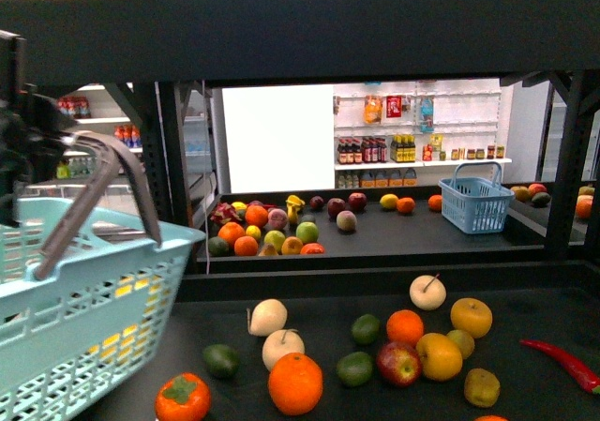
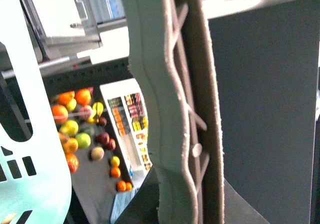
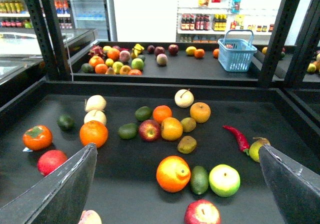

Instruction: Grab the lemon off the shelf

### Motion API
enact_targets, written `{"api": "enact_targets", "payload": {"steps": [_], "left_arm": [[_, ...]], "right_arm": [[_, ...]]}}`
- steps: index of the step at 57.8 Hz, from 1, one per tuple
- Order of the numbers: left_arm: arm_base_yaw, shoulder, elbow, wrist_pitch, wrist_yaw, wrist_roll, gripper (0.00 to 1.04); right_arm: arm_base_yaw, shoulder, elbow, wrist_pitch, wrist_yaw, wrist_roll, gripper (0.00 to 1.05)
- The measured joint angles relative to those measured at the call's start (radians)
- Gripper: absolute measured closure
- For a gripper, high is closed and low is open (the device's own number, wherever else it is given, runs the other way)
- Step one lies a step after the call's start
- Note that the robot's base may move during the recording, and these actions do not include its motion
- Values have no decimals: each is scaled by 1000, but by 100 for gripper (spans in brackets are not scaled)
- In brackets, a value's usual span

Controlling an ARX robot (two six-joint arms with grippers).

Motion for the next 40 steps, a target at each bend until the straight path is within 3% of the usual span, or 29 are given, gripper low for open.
{"api": "enact_targets", "payload": {"steps": [23,40], "left_arm": [[226,98,15,197,68,-89,97],[278,189,60,272,137,-130,97]], "right_arm": [[0,0,0,0,0,0,7],[0,0,0,0,0,0,7]]}}
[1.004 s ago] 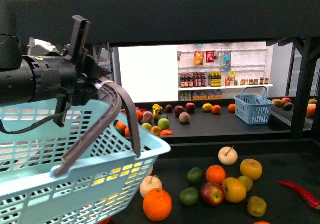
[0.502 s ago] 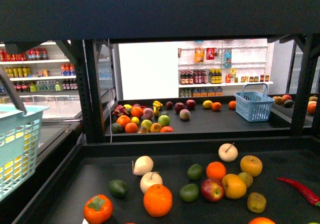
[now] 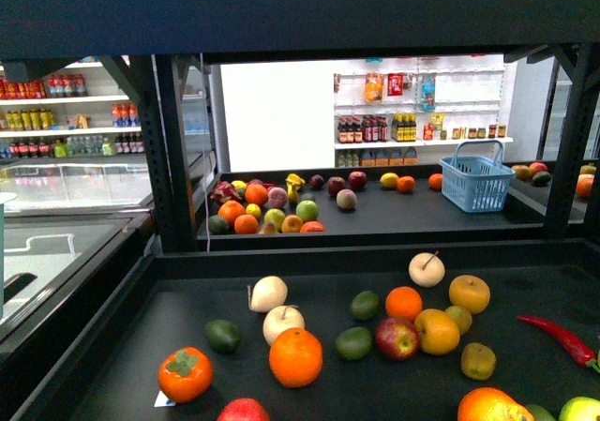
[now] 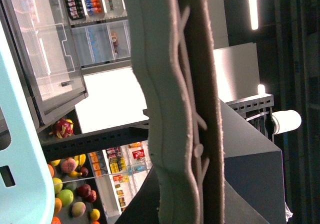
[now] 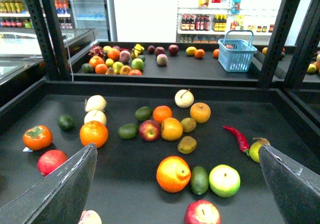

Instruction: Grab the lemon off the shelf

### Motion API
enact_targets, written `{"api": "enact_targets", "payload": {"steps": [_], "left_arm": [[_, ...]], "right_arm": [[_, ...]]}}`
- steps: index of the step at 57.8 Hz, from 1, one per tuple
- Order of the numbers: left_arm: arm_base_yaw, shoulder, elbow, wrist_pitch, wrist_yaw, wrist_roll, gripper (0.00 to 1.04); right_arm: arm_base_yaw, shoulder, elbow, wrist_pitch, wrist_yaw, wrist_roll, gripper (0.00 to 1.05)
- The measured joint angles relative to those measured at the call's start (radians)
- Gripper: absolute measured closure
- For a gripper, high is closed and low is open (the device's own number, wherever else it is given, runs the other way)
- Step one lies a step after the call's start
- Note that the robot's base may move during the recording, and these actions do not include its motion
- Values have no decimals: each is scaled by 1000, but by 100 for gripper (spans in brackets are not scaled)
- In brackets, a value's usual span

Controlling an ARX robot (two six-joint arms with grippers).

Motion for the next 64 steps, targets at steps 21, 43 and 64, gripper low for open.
{"api": "enact_targets", "payload": {"steps": [21,43,64], "left_arm": [[12,91,1,108,71,-24,97],[23,91,-32,70,76,29,40],[29,-56,-81,-157,123,195,8]], "right_arm": [[0,0,0,0,0,0,7],[0,0,0,0,0,0,7],[0,0,0,0,0,0,7]]}}
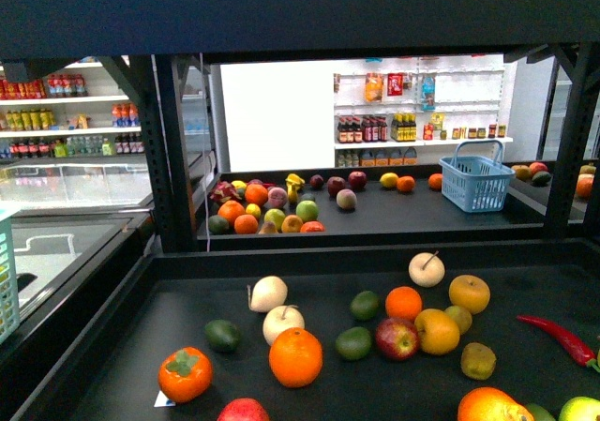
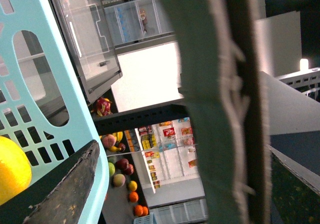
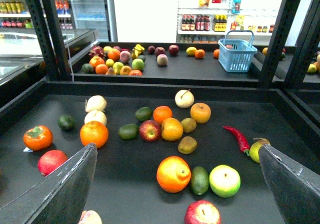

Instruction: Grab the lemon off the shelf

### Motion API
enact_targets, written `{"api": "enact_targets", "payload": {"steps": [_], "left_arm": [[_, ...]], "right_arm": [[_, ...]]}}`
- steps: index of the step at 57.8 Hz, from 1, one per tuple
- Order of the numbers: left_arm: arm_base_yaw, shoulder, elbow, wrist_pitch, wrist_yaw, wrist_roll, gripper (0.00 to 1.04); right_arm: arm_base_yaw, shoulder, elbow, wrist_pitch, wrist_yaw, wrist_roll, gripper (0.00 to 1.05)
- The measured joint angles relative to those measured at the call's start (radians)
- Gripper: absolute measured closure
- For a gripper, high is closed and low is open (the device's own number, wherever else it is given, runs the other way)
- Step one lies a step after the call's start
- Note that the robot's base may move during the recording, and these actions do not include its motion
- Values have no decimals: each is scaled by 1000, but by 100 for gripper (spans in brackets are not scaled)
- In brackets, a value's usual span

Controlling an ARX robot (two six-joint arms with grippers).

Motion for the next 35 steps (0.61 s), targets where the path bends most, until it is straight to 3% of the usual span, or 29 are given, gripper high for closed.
{"api": "enact_targets", "payload": {"steps": [11,21,26,35], "left_arm": [[15,-151,-45,-280,-51,204,8],[25,-370,-161,-526,-108,555,8],[18,-526,-240,-580,-105,745,8],[-13,-826,-375,-709,-81,932,8]], "right_arm": [[0,0,0,0,0,0,7],[0,0,0,0,0,0,7],[0,0,0,0,0,0,7],[0,0,0,0,0,0,7]]}}
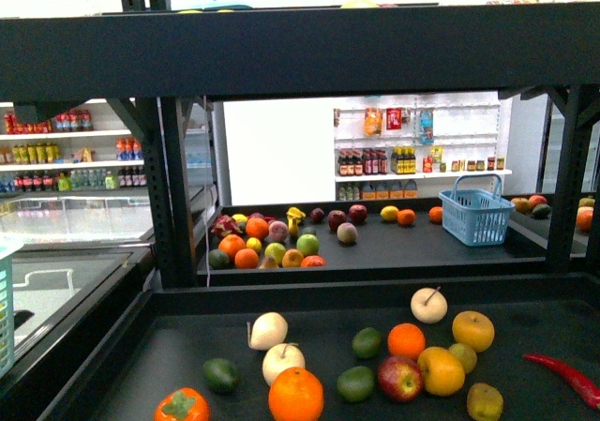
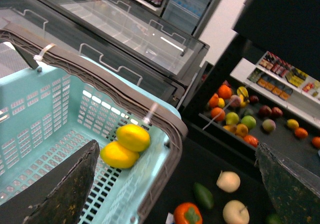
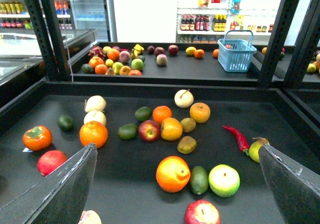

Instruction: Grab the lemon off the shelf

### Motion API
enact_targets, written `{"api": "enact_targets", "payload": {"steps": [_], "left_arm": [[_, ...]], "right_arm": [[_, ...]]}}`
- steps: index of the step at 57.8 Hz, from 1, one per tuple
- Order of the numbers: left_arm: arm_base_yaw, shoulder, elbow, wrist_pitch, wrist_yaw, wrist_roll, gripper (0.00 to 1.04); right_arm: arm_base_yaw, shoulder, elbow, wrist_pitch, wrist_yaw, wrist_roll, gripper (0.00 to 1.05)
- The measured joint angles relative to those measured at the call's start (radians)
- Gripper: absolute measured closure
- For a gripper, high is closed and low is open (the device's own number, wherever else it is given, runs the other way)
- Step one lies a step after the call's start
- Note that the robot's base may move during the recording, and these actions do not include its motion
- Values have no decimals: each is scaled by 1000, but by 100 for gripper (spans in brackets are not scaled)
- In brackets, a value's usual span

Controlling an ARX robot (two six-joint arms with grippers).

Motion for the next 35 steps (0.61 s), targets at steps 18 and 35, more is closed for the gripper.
{"api": "enact_targets", "payload": {"steps": [18,35], "left_arm": [[-253,-537,-233,-220,-106,211,12],[-491,-1014,-562,-359,-260,344,71]], "right_arm": [[0,0,0,0,0,0,7],[0,0,0,0,0,0,7]]}}
